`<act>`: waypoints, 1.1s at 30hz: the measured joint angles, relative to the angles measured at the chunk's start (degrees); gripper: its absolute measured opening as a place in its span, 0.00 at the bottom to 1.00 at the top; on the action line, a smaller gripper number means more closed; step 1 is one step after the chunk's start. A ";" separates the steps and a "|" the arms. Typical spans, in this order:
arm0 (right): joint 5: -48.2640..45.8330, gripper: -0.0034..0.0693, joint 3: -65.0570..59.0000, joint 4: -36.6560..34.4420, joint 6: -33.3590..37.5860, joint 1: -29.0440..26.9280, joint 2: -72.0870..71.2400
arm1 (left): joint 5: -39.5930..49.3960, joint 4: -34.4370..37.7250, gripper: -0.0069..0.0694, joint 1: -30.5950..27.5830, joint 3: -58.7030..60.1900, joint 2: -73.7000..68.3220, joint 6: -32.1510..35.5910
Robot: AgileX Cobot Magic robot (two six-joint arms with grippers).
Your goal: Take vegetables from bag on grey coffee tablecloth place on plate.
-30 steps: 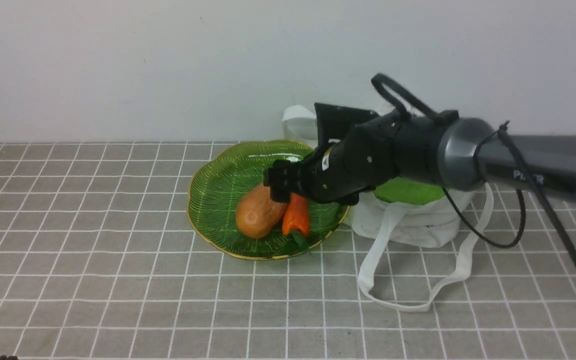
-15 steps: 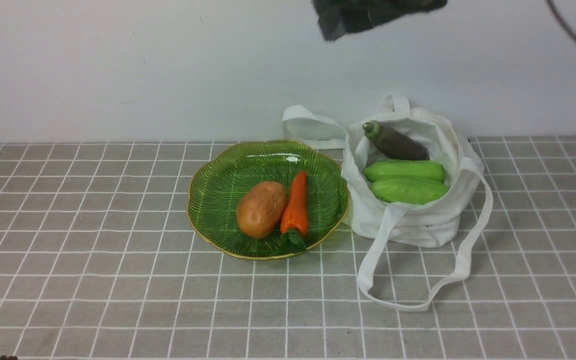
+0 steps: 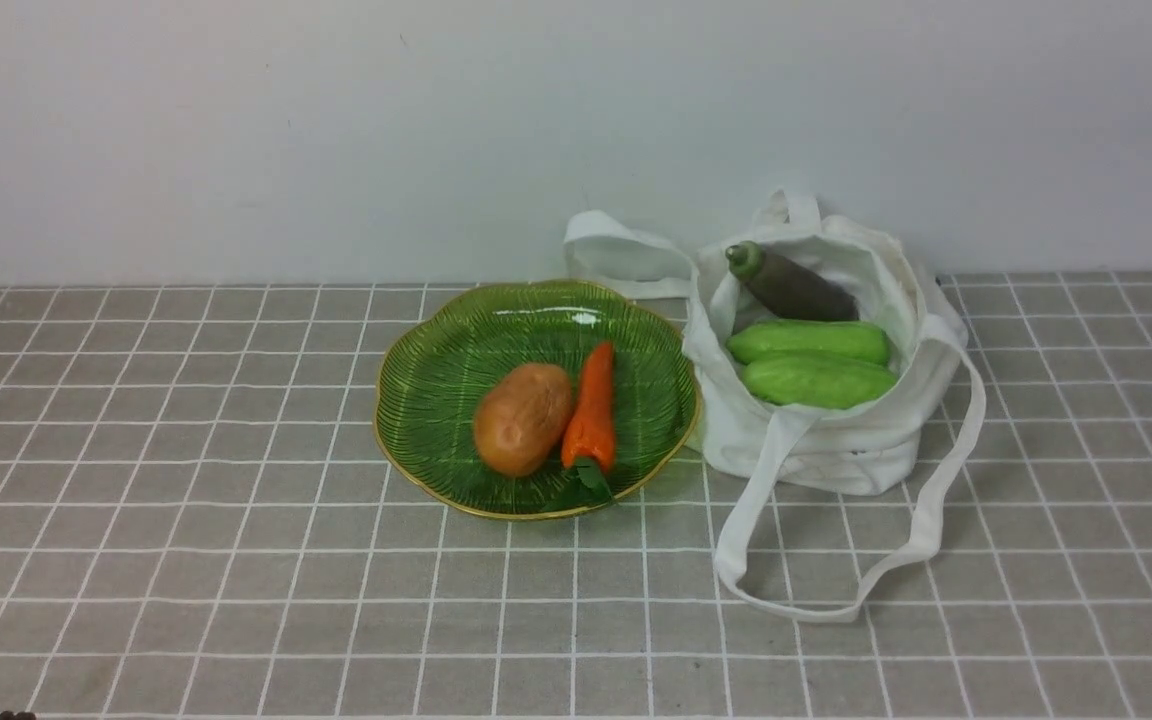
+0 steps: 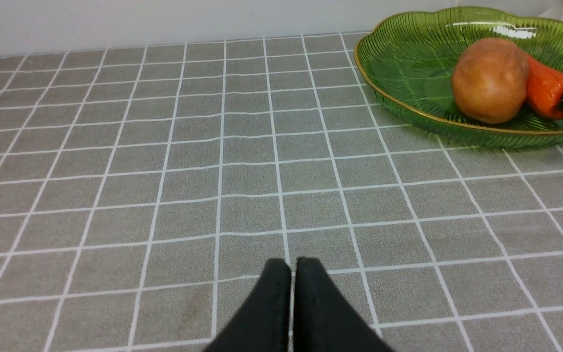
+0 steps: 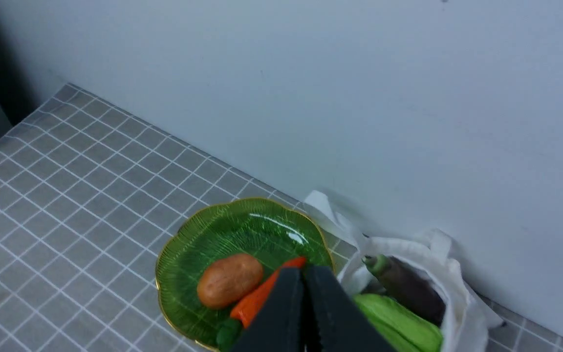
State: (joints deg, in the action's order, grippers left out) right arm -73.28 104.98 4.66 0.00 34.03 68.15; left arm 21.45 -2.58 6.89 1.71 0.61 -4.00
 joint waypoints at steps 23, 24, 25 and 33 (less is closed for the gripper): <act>55.85 0.03 -81.67 -0.41 -5.86 0.00 -47.09 | 0.00 0.00 0.08 0.00 0.00 0.00 0.00; 56.63 0.03 -82.11 -0.41 -5.86 0.00 -47.09 | 0.00 0.00 0.08 0.00 0.00 0.00 0.00; 57.47 0.03 -82.78 -0.41 -5.86 0.00 -47.09 | 0.00 0.00 0.08 0.00 0.00 0.00 0.00; 55.98 0.03 -83.67 -0.41 -5.99 0.00 -47.09 | 0.00 0.00 0.08 0.00 0.00 0.00 0.00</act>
State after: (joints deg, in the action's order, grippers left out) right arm -17.30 21.32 4.25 -5.99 34.03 21.06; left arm 21.45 -2.58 6.89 1.71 0.61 -4.00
